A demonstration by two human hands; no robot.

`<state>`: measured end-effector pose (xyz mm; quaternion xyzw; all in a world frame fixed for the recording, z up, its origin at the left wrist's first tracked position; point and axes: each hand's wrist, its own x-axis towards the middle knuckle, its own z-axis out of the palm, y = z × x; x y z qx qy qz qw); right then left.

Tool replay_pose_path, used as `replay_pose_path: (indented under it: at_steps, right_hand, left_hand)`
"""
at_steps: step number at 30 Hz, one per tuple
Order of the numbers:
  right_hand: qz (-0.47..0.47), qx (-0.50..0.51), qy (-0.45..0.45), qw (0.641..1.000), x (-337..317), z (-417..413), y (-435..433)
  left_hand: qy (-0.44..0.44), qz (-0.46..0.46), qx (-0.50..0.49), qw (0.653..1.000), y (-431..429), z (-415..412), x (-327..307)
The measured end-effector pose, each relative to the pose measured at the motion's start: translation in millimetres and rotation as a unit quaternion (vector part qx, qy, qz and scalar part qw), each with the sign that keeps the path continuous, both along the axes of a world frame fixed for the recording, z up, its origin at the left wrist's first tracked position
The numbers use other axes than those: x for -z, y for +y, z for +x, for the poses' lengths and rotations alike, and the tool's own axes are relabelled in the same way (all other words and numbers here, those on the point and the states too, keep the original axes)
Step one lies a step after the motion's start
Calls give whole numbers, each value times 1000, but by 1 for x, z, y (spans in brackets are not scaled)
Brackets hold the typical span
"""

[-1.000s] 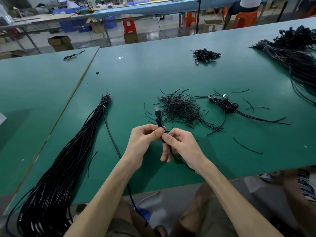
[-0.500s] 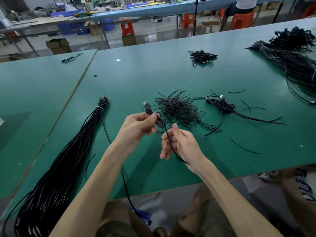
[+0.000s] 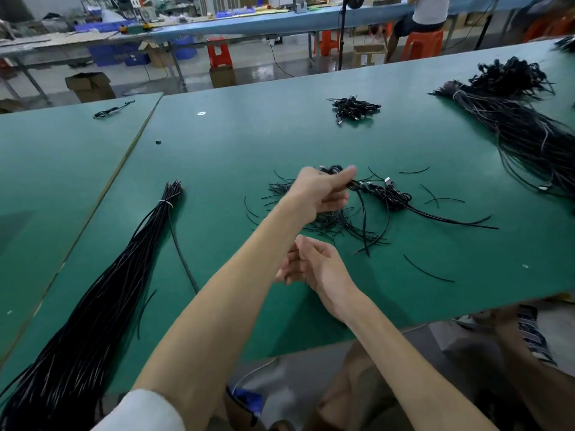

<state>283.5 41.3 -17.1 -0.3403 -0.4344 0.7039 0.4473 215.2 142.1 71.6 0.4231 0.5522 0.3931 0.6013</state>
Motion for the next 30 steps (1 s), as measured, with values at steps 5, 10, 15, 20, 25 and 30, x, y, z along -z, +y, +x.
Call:
replay_pose_path:
  at_steps: [5, 10, 15, 20, 25, 30]
  right_hand:
    - [5, 12, -60, 998, -1, 2, 0]
    - [-31, 35, -71, 996, 2, 2, 2]
    - [-49, 33, -108, 992, 0, 2, 5]
    - [-37, 47, -108, 992, -1, 0, 4]
    - [-8, 28, -116, 993, 4, 2, 3]
    - [28, 4, -102, 994, 6, 0, 4]
  left_hand:
    - [75, -4, 4, 997, 20, 45, 34]
    - [66, 1, 23, 998, 23, 66, 51]
    - [19, -8, 16, 1000, 26, 66, 53]
    - [-15, 3, 32, 999, 23, 61, 53]
    - [-17, 21, 78, 997, 15, 59, 49]
    - [-53, 71, 25, 996, 9, 24, 35]
